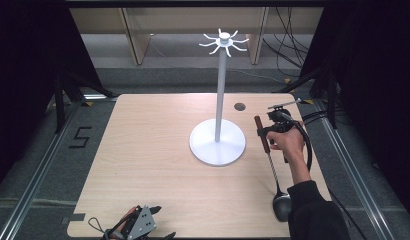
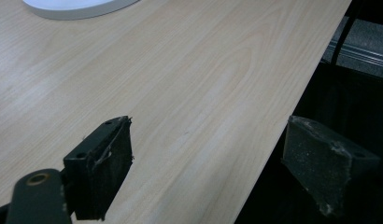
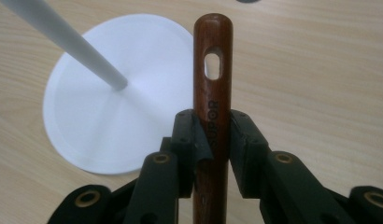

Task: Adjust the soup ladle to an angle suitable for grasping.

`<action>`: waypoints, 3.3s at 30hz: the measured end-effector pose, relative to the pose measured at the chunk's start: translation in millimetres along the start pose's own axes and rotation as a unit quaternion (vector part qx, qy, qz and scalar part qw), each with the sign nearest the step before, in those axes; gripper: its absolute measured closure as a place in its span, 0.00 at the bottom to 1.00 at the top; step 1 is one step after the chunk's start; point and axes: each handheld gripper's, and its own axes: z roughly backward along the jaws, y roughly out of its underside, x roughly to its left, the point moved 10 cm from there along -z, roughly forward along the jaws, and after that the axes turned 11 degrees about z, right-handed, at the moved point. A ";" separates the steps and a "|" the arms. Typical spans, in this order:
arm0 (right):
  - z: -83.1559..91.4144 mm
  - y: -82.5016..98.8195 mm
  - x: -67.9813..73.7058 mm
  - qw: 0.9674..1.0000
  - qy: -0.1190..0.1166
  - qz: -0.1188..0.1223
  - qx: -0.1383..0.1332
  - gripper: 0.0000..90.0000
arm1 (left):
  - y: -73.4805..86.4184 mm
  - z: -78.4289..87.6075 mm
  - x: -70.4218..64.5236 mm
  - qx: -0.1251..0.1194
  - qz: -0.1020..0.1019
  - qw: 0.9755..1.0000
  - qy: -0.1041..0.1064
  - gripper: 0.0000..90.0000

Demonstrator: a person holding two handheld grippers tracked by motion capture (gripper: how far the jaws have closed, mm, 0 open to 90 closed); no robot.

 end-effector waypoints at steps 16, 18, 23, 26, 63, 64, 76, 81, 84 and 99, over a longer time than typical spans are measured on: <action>59.1 -19.4 16.6 0.994 -0.033 0.039 -0.095 0.82 | 0.4 0.4 0.4 0.004 -0.003 1.000 -0.002 0.17; 67.0 -22.7 14.8 0.990 -0.038 0.063 -0.123 0.82 | 0.5 0.1 -0.4 0.005 -0.002 1.000 0.000 0.17; 92.8 -25.1 17.8 0.982 -0.045 0.069 -0.170 0.82 | 1.1 -1.7 -0.2 0.007 -0.005 1.000 0.000 0.17; 108.8 -27.6 21.1 0.976 -0.044 0.073 -0.202 0.82 | 1.1 -1.3 -0.7 0.007 -0.003 1.000 0.002 0.17; 179.7 -108.9 63.9 0.938 -0.034 0.157 -0.306 0.82 | 1.4 0.0 -0.6 0.013 -0.008 1.000 0.006 0.17; 180.4 -110.0 65.3 0.939 -0.033 0.158 -0.305 0.82 | 1.4 -0.1 -1.2 0.012 -0.007 1.000 0.007 0.17; 188.7 -129.2 88.3 0.930 -0.046 0.187 -0.312 0.82 | 1.4 -0.3 -2.4 0.010 -0.005 1.000 0.012 0.17; 190.1 -136.2 92.8 0.930 -0.046 0.191 -0.309 0.82 | 1.5 -0.4 -2.6 0.010 -0.005 1.000 0.012 0.17; 189.7 -140.8 94.0 0.931 -0.047 0.191 -0.308 0.82 | 1.2 0.0 -1.8 0.011 -0.004 1.000 0.009 0.17; 179.7 -154.4 93.2 0.935 -0.054 0.191 -0.293 0.82 | -0.6 -1.7 -4.4 -0.006 0.005 1.000 0.012 0.17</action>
